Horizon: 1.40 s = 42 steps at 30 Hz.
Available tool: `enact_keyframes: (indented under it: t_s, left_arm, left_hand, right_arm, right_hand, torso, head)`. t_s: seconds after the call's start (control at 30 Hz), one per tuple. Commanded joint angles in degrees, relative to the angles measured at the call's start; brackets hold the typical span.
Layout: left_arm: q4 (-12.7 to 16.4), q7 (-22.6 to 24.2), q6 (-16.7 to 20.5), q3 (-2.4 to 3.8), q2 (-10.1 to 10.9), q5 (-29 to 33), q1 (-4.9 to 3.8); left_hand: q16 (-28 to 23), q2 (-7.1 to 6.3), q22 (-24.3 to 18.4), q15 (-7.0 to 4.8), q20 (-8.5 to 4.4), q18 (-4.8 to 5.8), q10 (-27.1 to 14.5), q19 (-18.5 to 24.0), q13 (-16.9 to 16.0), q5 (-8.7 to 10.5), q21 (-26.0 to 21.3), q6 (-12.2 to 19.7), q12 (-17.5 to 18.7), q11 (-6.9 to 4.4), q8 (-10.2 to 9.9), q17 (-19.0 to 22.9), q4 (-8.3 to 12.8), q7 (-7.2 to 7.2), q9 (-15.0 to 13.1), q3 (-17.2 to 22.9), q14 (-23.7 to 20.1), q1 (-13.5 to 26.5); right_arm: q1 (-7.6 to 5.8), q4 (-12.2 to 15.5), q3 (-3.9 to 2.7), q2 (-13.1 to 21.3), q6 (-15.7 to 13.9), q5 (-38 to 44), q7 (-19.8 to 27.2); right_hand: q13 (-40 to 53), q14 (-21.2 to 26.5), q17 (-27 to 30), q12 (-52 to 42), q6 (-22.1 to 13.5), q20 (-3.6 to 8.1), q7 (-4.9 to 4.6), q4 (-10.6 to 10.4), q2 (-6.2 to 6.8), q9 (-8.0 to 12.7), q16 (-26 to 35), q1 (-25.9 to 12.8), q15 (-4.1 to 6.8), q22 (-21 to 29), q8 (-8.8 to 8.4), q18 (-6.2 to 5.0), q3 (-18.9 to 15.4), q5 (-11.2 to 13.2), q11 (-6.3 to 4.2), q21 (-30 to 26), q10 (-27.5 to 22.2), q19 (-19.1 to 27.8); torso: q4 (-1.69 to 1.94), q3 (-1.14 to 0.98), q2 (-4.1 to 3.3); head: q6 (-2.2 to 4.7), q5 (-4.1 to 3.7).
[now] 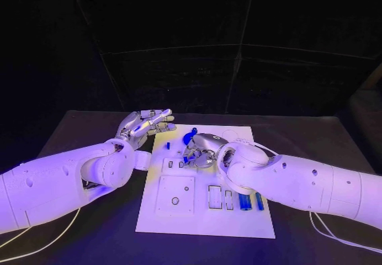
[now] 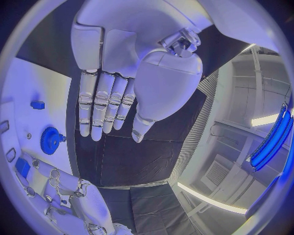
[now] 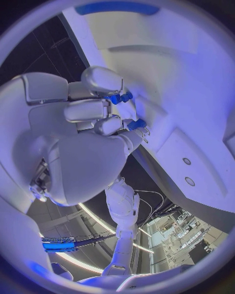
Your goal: Assemble the parts on the task board
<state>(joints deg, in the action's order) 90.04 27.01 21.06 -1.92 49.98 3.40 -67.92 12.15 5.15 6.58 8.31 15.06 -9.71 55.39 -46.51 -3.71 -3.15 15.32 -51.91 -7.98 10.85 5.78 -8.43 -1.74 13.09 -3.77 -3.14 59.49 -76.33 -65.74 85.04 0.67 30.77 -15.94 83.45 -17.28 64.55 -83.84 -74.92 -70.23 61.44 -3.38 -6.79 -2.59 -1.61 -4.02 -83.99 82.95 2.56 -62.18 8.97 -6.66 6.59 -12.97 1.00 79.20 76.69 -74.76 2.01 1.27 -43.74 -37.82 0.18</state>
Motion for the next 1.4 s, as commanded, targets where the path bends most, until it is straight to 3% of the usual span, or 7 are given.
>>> enact_keyframes:
  t_s: [0.03,0.83,1.27,1.4]
  left_arm:
    - [0.0,0.1,-0.9,0.03,-0.1,-0.4,-0.09]
    - [-0.3,0.0,-1.0,0.03,-0.1,-0.4,-0.09]
    - [-0.6,-0.1,-1.2,0.03,-0.1,-0.4,-0.08]
    - [-0.7,-0.1,-1.2,0.03,-0.1,-0.4,-0.08]
  left_hand:
    - [-0.3,0.03,-0.1,0.05,-0.05,-0.82,0.3,-0.4,0.1,-0.16,-0.4,-0.4,0.2,0.10,-0.4,-0.1,0.4,0.89,0.0,-0.1,0.5,-0.4]
    - [-0.3,0.03,-0.1,0.05,-0.05,-0.82,0.3,-0.4,0.1,-0.16,-0.4,-0.4,0.2,0.10,-0.4,-0.1,0.4,0.89,0.0,-0.1,0.5,-0.4]
    - [-0.4,0.06,-0.1,0.06,-0.04,-0.81,0.3,-0.4,0.1,-0.17,-0.4,-0.4,0.3,0.11,-0.4,-0.1,0.4,0.91,0.0,-0.1,0.5,-0.4]
    - [-0.4,0.06,-0.1,0.06,-0.04,-0.81,0.3,-0.4,0.1,-0.17,-0.4,-0.4,0.3,0.11,-0.4,-0.1,0.4,0.91,0.0,-0.1,0.5,-0.4]
  right_arm:
    - [0.30,-0.3,0.13,-0.1,1.3,1.1,-0.2]
    - [0.96,0.1,0.14,0.2,4.6,2.0,-0.9]
    - [1.11,0.6,0.14,0.4,3.4,2.6,-1.7]
    - [1.12,0.5,0.14,0.4,2.7,2.8,-2.3]
  right_hand:
    - [-0.1,-3.8,-2.7,0.3,1.6,-0.02,1.03,-0.7,0.10,0.0,0.2,-0.5,0.41,-0.1,0.40,1.17,1.0,-0.4,-0.03,0.2,0.1,-0.2]
    - [-0.1,-3.8,-2.7,0.5,1.5,-0.07,0.91,-0.6,1.03,0.0,0.2,-1.4,0.34,-0.1,0.11,1.18,1.5,-0.4,0.05,0.2,0.1,-0.3]
    - [-1.6,-3.6,-2.2,2.1,0.5,-0.33,0.38,-0.9,3.15,0.2,0.6,-3.6,0.01,0.4,-0.86,1.10,1.9,-1.1,0.48,0.0,-1.1,0.1]
    - [-2.2,-3.5,-1.7,2.7,-0.3,-0.55,0.04,-1.6,4.58,0.3,0.8,-5.4,-0.25,0.8,-1.45,1.03,1.4,-1.7,0.79,-0.2,-1.5,0.3]
  torso:
    - [0.00,0.02,0.03]
    - [-0.06,0.01,0.03]
    - [0.05,0.04,0.02]
    - [0.03,0.04,0.03]
  head:
    - [-0.08,0.12]
    - [-0.40,0.18]
    - [-0.51,0.05]
    - [-0.51,0.11]
